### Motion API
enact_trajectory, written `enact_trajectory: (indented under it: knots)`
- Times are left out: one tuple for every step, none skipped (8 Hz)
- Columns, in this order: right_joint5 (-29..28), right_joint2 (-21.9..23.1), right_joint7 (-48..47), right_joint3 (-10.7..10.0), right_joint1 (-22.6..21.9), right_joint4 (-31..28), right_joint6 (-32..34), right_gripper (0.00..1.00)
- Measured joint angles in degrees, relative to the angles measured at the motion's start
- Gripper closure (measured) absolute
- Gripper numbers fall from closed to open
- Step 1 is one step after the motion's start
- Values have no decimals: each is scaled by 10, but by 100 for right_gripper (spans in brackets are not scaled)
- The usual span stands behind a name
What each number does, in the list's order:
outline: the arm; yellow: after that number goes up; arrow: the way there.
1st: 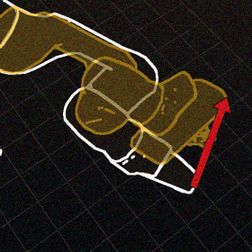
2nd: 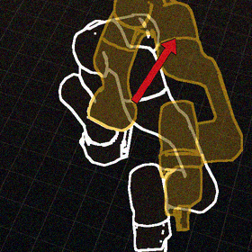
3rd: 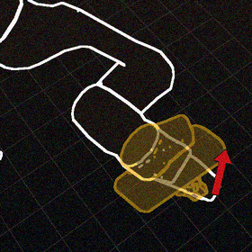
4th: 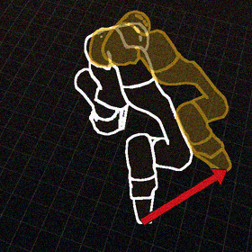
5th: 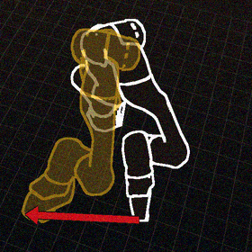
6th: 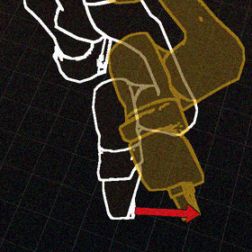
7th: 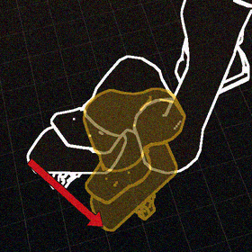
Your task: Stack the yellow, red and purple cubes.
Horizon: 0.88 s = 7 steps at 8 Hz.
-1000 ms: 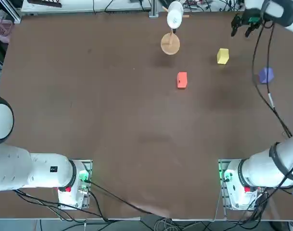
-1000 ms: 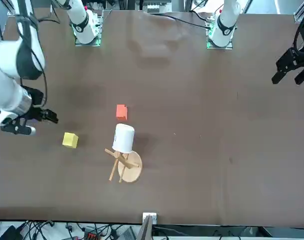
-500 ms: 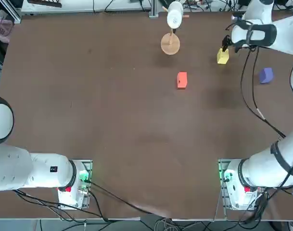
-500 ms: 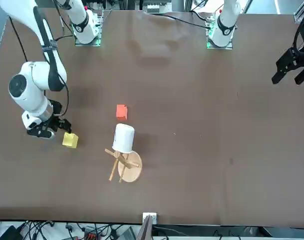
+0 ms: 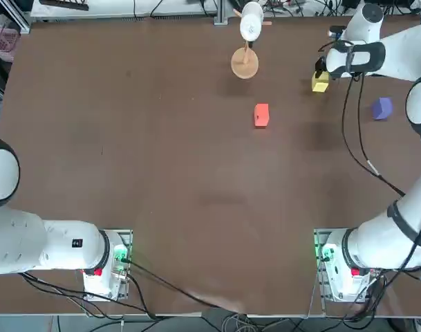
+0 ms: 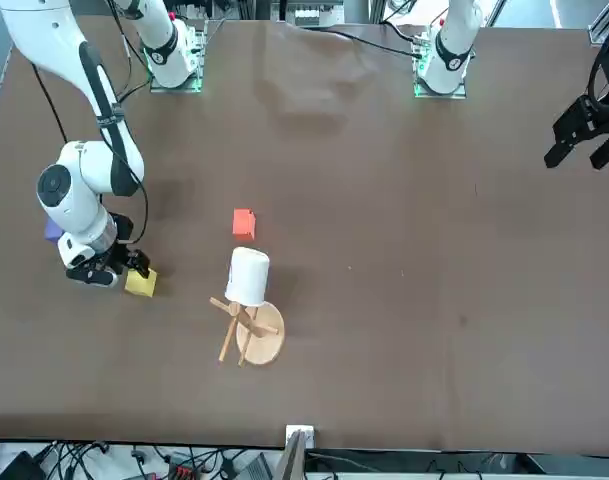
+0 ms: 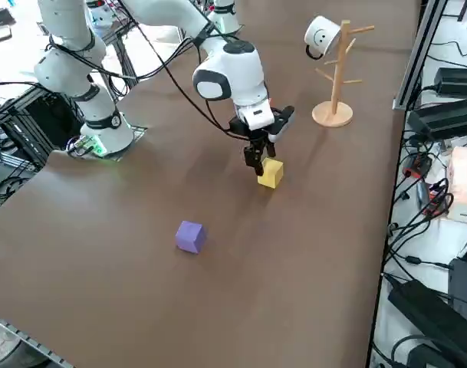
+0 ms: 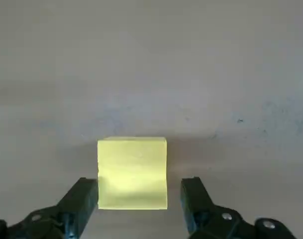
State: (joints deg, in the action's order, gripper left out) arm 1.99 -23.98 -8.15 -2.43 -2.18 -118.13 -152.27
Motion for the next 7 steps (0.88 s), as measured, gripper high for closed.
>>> enact_trajectory:
  knots:
    - [0, -2, 0, 0, 0, 3, -1, 0]
    - [0, -5, 0, 0, 0, 7, -2, 0]
    - [0, -8, 0, 0, 0, 9, -2, 0]
    - [0, -13, 1, 0, -1, 12, -3, 0]
    - [0, -18, 1, 1, -1, 15, -4, 0]
    - [0, -22, 1, 1, -2, 18, -5, 0]
    - [1, -25, 1, 1, -2, 20, -6, 0]
